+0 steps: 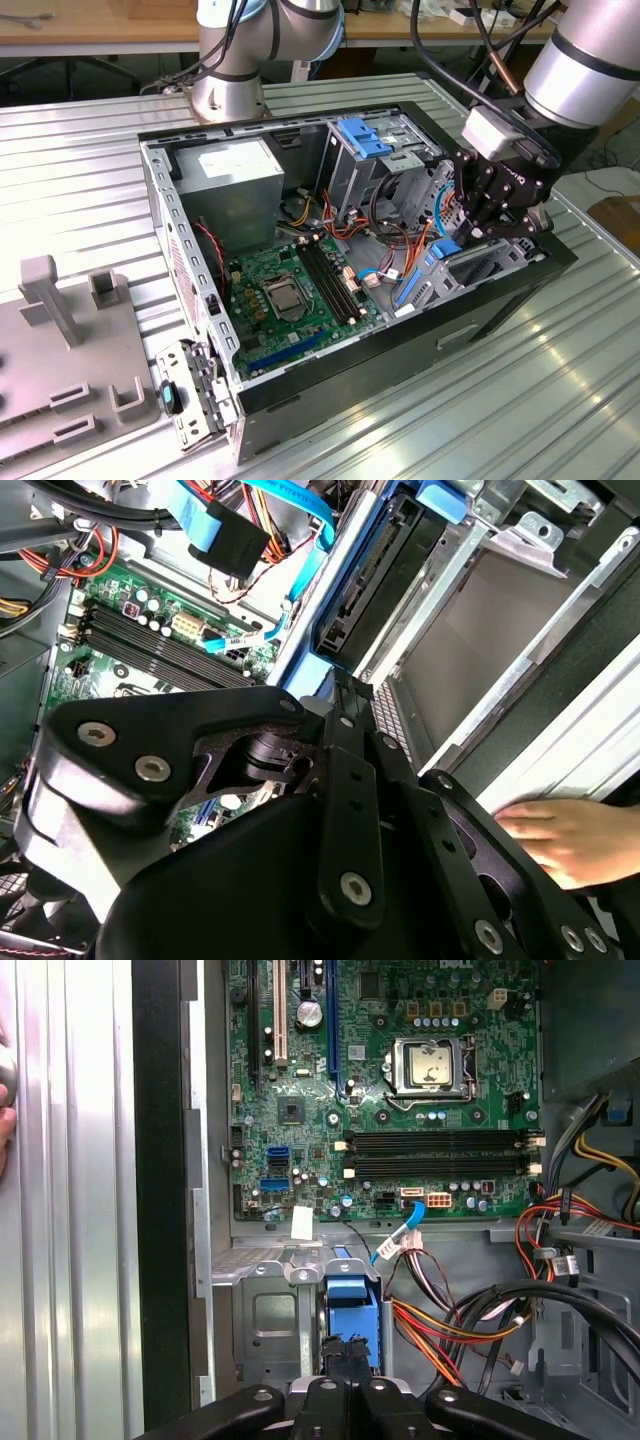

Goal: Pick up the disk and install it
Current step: 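Insert the first disk wire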

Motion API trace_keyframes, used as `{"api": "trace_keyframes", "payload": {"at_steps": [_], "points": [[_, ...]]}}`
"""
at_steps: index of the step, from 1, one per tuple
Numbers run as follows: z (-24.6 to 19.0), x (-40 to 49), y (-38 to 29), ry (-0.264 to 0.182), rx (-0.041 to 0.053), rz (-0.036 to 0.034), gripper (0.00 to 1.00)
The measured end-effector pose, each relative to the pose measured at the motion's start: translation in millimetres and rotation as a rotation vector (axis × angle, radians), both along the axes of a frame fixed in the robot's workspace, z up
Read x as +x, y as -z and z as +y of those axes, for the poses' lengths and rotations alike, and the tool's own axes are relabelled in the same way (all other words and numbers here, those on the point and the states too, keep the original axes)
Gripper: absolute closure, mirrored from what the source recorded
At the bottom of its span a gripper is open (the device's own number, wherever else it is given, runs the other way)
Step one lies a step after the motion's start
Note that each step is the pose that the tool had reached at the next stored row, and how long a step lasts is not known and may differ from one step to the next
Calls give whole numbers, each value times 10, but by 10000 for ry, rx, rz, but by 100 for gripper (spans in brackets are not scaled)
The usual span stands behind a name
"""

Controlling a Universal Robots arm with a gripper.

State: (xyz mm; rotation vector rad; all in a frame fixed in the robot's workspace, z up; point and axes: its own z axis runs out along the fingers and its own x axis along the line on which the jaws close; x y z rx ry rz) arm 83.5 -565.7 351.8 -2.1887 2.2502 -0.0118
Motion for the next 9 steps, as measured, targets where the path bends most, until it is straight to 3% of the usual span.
{"api": "trace_keyframes", "payload": {"at_steps": [4,9], "points": [[0,45,1,-28,0,0,89],[0,60,1,-698,0,0,89]]}}
